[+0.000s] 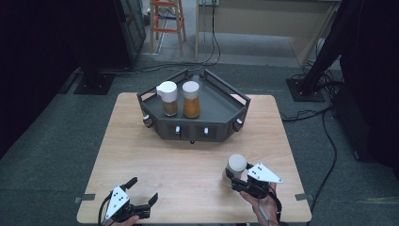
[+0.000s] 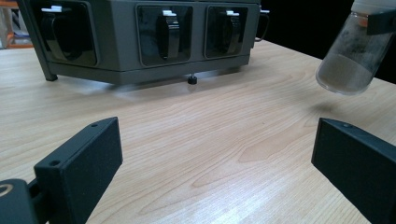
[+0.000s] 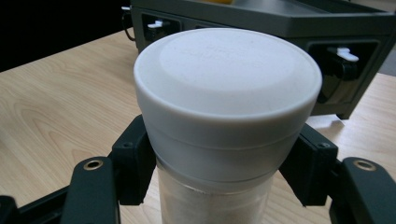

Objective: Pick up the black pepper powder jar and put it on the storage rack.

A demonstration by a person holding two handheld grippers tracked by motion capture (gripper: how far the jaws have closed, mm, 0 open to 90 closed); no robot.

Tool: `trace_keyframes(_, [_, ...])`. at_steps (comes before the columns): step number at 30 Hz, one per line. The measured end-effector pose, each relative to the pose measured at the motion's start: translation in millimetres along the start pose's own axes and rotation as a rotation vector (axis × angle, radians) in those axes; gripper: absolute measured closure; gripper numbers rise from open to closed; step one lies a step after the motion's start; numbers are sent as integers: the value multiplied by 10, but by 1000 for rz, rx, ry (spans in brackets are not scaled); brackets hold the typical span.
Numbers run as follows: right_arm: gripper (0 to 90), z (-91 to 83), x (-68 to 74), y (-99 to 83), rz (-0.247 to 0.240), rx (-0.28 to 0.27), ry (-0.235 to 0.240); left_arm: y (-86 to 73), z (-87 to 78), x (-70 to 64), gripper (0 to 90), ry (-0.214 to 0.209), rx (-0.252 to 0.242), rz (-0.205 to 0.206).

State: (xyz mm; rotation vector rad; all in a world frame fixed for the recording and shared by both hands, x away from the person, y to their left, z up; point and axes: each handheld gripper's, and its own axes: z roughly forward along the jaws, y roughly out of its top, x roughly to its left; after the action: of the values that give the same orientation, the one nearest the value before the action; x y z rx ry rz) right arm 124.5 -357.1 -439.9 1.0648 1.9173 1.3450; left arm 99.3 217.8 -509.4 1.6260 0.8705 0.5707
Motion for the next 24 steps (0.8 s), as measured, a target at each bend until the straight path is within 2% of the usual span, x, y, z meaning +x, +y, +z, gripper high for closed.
trace_keyframes(14, [349,71,-57,313,-36,-14,60,-1,0,3,17,-2,0,0])
trace_keyframes(19, [349,105,-103,419,-29,-19,81,-1,0,4,17,-2,0,-1])
trace_keyframes(24, [348,123,-118,536,-42,-29,85,0,0,4,17,-2,0,0])
